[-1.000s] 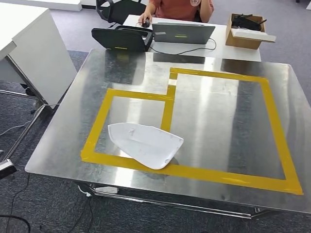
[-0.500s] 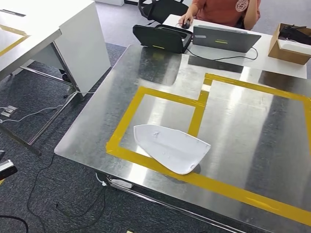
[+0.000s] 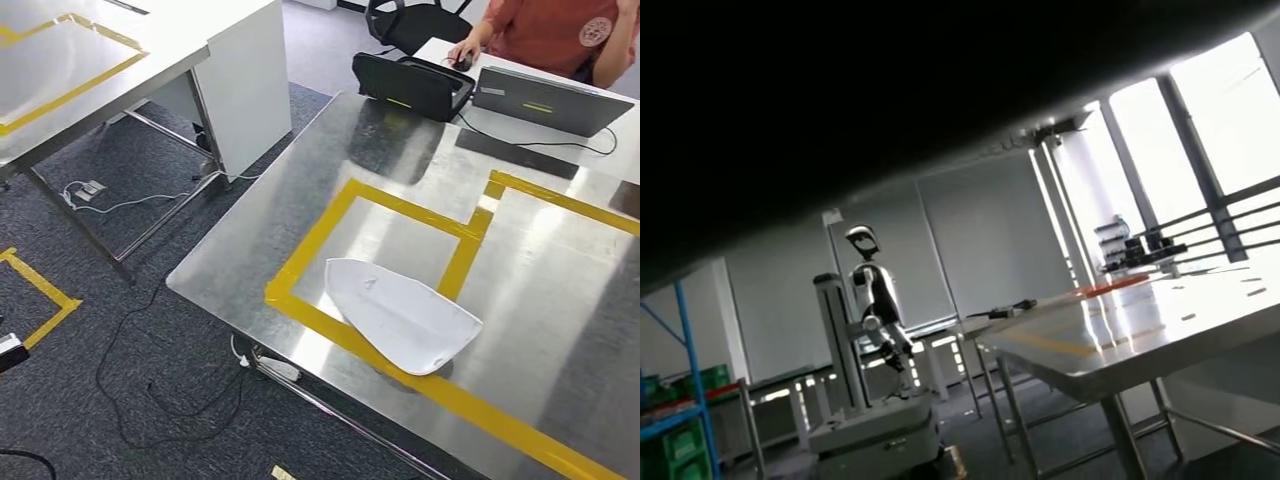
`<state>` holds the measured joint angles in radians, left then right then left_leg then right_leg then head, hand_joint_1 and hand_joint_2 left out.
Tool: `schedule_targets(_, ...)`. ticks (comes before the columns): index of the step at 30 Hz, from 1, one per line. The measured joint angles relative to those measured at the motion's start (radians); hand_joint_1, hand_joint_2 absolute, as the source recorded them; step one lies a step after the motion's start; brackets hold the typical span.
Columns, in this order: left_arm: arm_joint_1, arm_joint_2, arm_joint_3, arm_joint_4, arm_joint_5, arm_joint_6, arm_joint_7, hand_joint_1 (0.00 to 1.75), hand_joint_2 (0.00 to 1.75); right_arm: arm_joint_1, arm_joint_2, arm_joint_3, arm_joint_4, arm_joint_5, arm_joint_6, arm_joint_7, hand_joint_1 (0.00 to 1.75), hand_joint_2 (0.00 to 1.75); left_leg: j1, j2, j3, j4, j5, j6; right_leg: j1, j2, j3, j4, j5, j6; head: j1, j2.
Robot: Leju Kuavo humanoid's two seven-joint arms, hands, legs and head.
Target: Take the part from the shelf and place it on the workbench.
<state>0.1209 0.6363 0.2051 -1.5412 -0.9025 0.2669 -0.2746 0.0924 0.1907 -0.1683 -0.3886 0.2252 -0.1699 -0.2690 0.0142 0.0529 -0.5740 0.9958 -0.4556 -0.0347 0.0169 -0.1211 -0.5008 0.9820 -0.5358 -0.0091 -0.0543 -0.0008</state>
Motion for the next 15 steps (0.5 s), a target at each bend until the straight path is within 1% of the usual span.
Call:
schedule_targets(1,0.002,0.000,0.001,0.000,-0.002,-0.001,0.001,0.00,0.00,0.002,0.000,0.002,-0.007,0.000,0.000,0.004,0.00,0.00,0.000,-0.012,-0.001,-0.002,0.000,0.006,0.000,-0.009,0.005,-0.001,-0.003,0.005,0.000,0.000)
schedule_targets(2,0.004,0.001,0.002,0.000,-0.004,-0.001,0.002,0.00,0.00,0.004,0.000,0.003,-0.014,0.000,0.000,0.007,0.00,0.00,0.002,-0.023,-0.001,-0.003,0.002,0.012,-0.002,-0.002,0.005,0.004,-0.010,0.010,0.001,0.000)
schedule_targets(3,0.003,0.002,0.004,0.000,-0.005,-0.001,0.003,0.00,0.00,0.005,0.000,0.005,-0.021,-0.001,0.001,0.009,0.00,0.00,0.004,-0.034,-0.001,-0.005,0.004,0.019,-0.004,0.020,-0.002,0.026,-0.027,0.015,0.002,0.000)
schedule_targets(4,0.002,0.003,0.005,0.000,-0.006,-0.002,0.004,0.00,0.00,0.007,0.000,0.006,-0.026,-0.001,0.002,0.011,0.00,0.00,0.006,-0.044,-0.001,-0.007,0.006,0.024,-0.007,0.049,-0.024,0.070,-0.053,0.020,0.003,0.000)
schedule_targets(5,0.001,0.003,0.005,0.000,-0.007,-0.002,0.005,0.00,0.00,0.010,0.001,0.007,-0.030,-0.001,0.003,0.012,0.00,0.00,0.006,-0.054,-0.003,-0.007,0.006,0.027,-0.009,0.083,-0.055,0.134,-0.086,0.022,0.005,0.000)
schedule_targets(6,0.000,0.003,0.004,0.000,-0.007,-0.002,0.005,0.00,0.00,0.013,0.001,0.008,-0.033,-0.002,0.003,0.013,0.00,0.00,0.006,-0.065,-0.004,-0.007,0.006,0.029,-0.011,0.102,-0.092,0.206,-0.117,0.023,0.006,0.000)
schedule_targets(7,0.000,0.002,0.004,0.000,-0.007,-0.003,0.005,0.00,0.00,0.016,0.001,0.010,-0.036,-0.002,0.004,0.014,0.00,0.00,0.005,-0.077,-0.005,-0.007,0.006,0.030,-0.011,0.112,-0.125,0.266,-0.136,0.022,0.006,0.000)
schedule_targets(8,0.001,0.001,0.004,0.000,-0.007,-0.003,0.005,0.00,0.00,0.018,0.001,0.011,-0.039,-0.003,0.004,0.015,0.00,0.00,0.004,-0.091,-0.005,-0.007,0.006,0.031,-0.010,0.117,-0.145,0.295,-0.136,0.021,0.006,0.000)
schedule_targets(9,0.001,0.000,0.003,0.000,-0.007,-0.004,0.005,0.00,0.00,0.021,0.001,0.012,-0.041,-0.003,0.004,0.016,0.00,0.00,0.004,-0.105,-0.004,-0.007,0.006,0.030,-0.010,0.120,-0.147,0.285,-0.114,0.019,0.006,0.000)
schedule_targets(10,0.001,-0.001,0.003,0.000,-0.007,-0.004,0.006,0.00,0.00,0.022,0.001,0.012,-0.043,-0.004,0.004,0.016,0.00,0.00,0.004,-0.119,-0.003,-0.006,0.006,0.030,-0.010,0.129,-0.131,0.236,-0.075,0.015,0.006,0.000)
schedule_targets(11,0.001,-0.001,0.004,0.000,-0.008,-0.004,0.006,0.00,0.00,0.022,0.001,0.012,-0.045,-0.004,0.004,0.016,0.00,0.00,0.004,-0.133,-0.001,-0.006,0.005,0.029,-0.011,0.149,-0.103,0.165,-0.031,0.011,0.006,0.000)
schedule_targets(12,0.000,-0.001,0.004,0.000,-0.008,-0.004,0.006,0.00,0.00,0.023,0.001,0.012,-0.047,-0.004,0.004,0.016,0.00,0.00,0.004,-0.146,-0.002,-0.005,0.005,0.026,-0.013,0.174,-0.075,0.098,0.001,0.006,0.006,0.000)
schedule_targets(13,0.000,-0.001,0.004,0.000,-0.008,-0.004,0.007,0.00,0.00,0.023,0.000,0.012,-0.049,-0.004,0.004,0.017,0.00,0.00,0.004,-0.158,-0.003,-0.005,0.005,0.022,-0.015,0.195,-0.052,0.049,0.020,0.003,0.005,0.000)
schedule_targets(14,0.000,-0.001,0.005,0.000,-0.008,-0.004,0.008,0.00,0.00,0.023,0.000,0.012,-0.051,-0.004,0.004,0.018,0.00,0.00,0.006,-0.171,-0.007,-0.004,0.006,0.016,-0.015,0.207,-0.040,0.024,0.025,0.001,0.005,0.000)
schedule_targets(15,0.002,-0.001,0.006,0.000,-0.008,-0.004,0.009,0.00,0.00,0.024,0.001,0.013,-0.053,-0.005,0.004,0.020,0.00,0.00,0.007,-0.184,-0.010,-0.005,0.009,0.009,-0.014,0.203,-0.035,0.019,0.022,-0.001,0.005,0.000)
